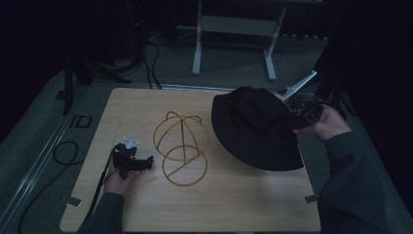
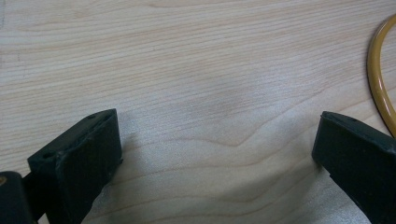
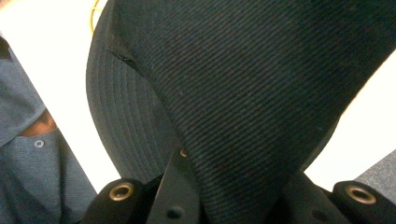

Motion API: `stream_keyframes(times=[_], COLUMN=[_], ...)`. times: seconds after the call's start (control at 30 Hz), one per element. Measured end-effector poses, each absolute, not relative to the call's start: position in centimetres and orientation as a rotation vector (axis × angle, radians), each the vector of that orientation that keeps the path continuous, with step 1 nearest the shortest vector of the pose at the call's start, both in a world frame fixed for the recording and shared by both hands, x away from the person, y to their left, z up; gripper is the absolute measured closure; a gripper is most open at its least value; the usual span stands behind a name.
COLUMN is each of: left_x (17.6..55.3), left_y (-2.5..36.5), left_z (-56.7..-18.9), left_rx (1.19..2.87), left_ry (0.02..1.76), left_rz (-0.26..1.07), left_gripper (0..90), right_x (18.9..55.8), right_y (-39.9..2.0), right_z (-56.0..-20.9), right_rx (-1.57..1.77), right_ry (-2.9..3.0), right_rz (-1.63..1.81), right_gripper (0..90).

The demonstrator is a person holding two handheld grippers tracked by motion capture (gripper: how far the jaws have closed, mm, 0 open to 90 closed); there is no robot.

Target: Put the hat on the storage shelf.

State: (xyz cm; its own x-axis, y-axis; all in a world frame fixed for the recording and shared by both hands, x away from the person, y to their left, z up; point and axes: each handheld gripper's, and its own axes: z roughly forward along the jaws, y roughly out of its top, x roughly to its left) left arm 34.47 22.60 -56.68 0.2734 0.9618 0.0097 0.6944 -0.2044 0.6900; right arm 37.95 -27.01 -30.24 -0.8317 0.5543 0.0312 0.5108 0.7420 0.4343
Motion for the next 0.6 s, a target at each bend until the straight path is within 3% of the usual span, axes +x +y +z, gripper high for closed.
stream_keyframes(times=[0.6], left_x=[34.5], left_y=[22.6], left_z=[-56.7], left_rx=[1.979], left_ry=[1.486], left_rz=[0.603], left_gripper=[1.6], right_x=[37.6], right_y=[-26.8], right_z=[-28.5], right_rx=[0.807], right_ry=[2.827], right_rz=[0.74], right_gripper=[86.4])
